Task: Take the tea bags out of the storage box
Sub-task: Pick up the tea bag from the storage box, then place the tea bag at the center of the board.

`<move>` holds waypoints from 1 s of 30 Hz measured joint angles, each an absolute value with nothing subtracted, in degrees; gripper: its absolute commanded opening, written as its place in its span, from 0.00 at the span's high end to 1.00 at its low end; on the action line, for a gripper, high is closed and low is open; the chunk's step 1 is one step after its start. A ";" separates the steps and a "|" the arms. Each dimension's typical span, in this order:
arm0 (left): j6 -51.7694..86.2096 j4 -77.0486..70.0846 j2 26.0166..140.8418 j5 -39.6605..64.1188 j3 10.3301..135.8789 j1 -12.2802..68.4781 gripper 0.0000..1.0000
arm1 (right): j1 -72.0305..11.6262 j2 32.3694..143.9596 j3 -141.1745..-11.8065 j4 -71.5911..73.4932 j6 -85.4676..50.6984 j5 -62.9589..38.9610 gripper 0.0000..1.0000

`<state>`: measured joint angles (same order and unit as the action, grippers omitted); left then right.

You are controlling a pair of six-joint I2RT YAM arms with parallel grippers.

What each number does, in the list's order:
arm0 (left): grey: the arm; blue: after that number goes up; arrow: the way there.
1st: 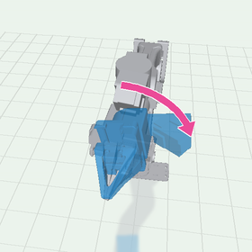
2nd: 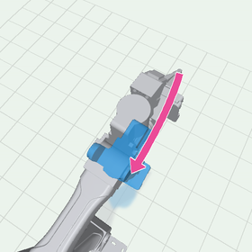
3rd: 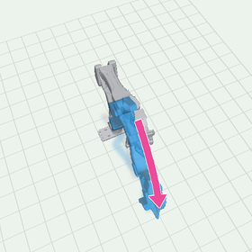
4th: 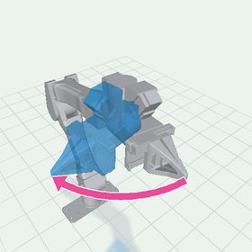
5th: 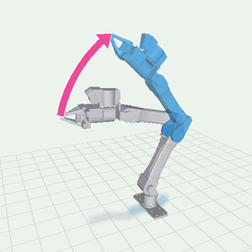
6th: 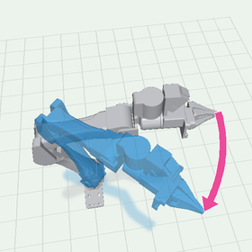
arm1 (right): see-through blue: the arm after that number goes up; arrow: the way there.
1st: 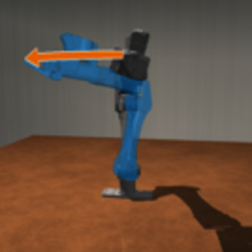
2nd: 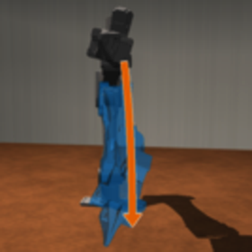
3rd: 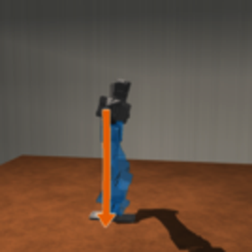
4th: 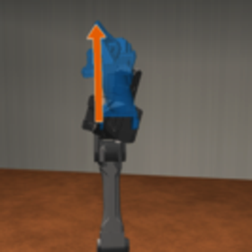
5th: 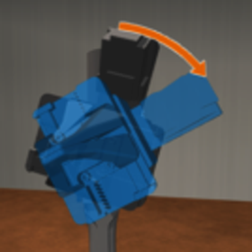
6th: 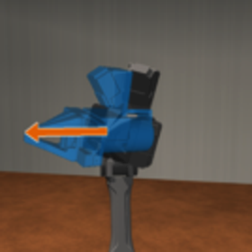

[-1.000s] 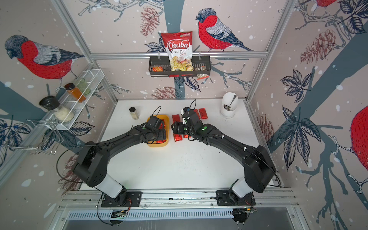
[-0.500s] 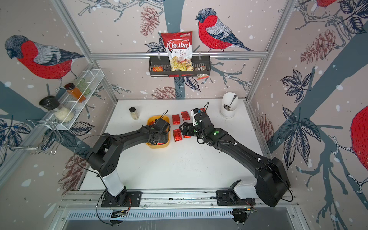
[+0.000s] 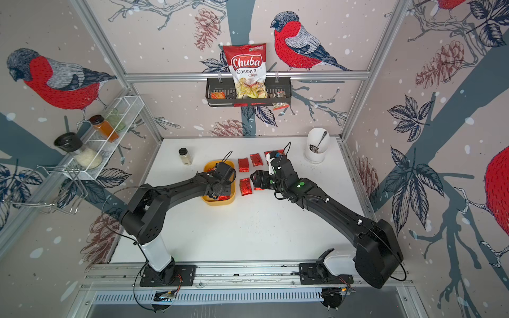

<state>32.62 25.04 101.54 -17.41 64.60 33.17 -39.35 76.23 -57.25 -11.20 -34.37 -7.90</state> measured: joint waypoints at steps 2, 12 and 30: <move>32.62 25.82 100.22 -17.17 64.95 33.17 0.41 | -39.31 76.14 -57.23 -11.18 -34.35 -7.90 0.21; 32.62 30.85 93.67 -15.35 71.48 33.28 0.41 | -37.47 74.06 -57.06 -11.31 -33.21 -7.94 0.21; 35.62 33.87 121.95 -4.12 108.33 44.25 0.41 | -26.76 53.19 -50.68 -18.50 -29.95 -7.51 0.20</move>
<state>35.62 33.87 121.95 -4.12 108.33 44.25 -26.76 53.19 -50.68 -18.50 -29.95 -7.51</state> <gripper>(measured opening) 0.591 0.799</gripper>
